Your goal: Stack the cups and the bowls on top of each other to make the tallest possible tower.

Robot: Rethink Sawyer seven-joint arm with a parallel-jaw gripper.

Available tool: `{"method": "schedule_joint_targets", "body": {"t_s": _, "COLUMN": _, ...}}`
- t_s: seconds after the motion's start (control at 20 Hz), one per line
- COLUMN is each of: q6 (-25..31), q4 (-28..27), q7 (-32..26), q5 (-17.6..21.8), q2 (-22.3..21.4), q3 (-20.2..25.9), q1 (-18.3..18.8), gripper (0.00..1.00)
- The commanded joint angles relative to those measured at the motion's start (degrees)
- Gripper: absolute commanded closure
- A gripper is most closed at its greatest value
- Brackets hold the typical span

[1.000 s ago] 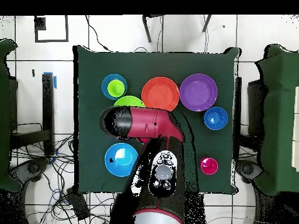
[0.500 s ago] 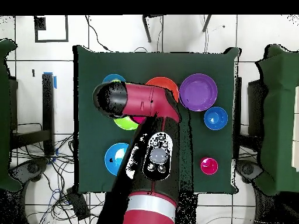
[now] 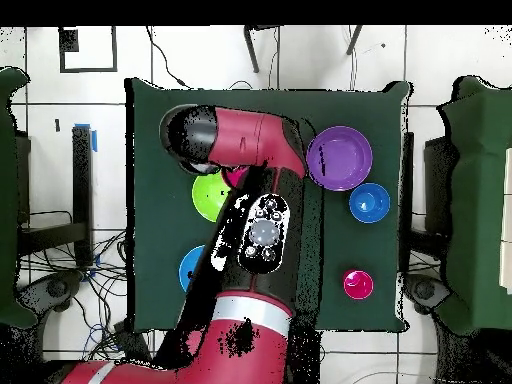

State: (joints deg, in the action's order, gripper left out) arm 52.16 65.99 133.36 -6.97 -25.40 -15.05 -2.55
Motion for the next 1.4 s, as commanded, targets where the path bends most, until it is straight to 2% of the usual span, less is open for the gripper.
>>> {"method": "schedule_joint_targets", "body": {"t_s": 0.05, "q6": 7.21, "q4": -9.22, "q7": 14.7, "q5": -2.81, "q2": 6.58, "q3": 2.36, "q1": -1.68, "gripper": 1.0}}
{"method": "schedule_joint_targets", "body": {"t_s": 0.35, "q6": 12.49, "q4": -16.67, "q7": 18.53, "q5": -5.39, "q2": 10.67, "q3": 0.52, "q1": -3.19, "gripper": 1.0}}
{"method": "schedule_joint_targets", "body": {"t_s": 1.1, "q6": 15.4, "q4": -24.35, "q7": 22.93, "q5": -8.83, "q2": 16.77, "q3": -2.97, "q1": -5.28, "gripper": 1.0}}
{"method": "schedule_joint_targets", "body": {"t_s": 1.4, "q6": 19.93, "q4": -29.29, "q7": 24.14, "q5": -9.79, "q2": 19.83, "q3": -5.32, "q1": -5.89, "gripper": 1.0}}
